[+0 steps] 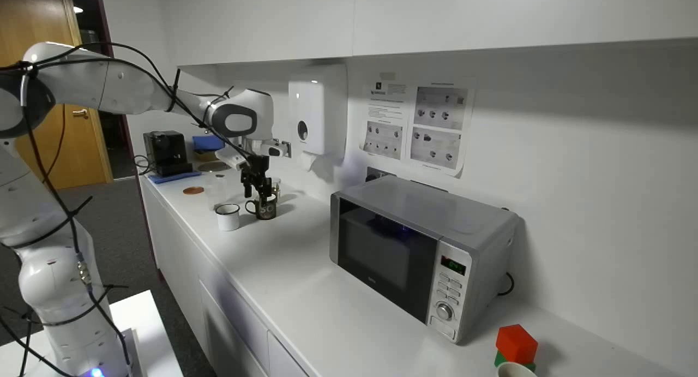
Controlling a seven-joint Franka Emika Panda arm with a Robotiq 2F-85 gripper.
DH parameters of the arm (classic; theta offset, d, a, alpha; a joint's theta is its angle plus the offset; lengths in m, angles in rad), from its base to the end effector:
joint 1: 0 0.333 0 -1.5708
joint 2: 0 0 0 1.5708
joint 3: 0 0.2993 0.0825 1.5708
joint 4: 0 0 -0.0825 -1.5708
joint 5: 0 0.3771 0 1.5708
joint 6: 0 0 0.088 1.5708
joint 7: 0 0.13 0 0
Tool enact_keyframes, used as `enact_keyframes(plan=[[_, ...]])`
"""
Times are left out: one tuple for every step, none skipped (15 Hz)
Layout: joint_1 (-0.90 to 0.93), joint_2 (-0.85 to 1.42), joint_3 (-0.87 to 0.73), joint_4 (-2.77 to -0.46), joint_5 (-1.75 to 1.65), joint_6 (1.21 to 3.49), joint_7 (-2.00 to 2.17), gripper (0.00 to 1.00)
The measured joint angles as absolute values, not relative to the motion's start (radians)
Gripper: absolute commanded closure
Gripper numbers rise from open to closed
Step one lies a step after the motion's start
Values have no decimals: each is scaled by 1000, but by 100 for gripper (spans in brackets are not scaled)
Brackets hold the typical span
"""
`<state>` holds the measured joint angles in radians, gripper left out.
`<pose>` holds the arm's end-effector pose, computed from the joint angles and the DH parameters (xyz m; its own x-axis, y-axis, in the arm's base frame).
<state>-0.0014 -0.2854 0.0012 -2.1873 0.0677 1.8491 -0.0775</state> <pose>0.4594 0.0068 0.4646 0.9971 0.0585 -0.0483 0.0551 -0.9962 -0.0676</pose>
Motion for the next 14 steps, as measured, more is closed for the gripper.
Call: enact_keyframes(plan=[[14, -285, 31, -2188, 53, 1848, -46, 0], [29, -285, 55, -2188, 46, 1847, -25, 0], [43, -286, 72, -2188, 46, 1846, -19, 0], [52, -287, 79, -2188, 46, 1845, -18, 0], [55, -288, 81, -2188, 46, 1845, -18, 0], [55, -289, 81, -2188, 46, 1845, -18, 0], [54, -289, 80, -2188, 46, 1845, -18, 0], [54, -289, 78, -2188, 46, 1845, -18, 0], [54, -289, 76, -2188, 46, 1845, -18, 0], [54, -289, 77, -2188, 46, 1845, -18, 0], [54, -289, 76, -2188, 46, 1845, -18, 0], [54, -289, 76, -2188, 46, 1845, -18, 0], [54, -289, 76, -2188, 46, 1845, -18, 0], [54, -289, 76, -2188, 46, 1845, -18, 0]])
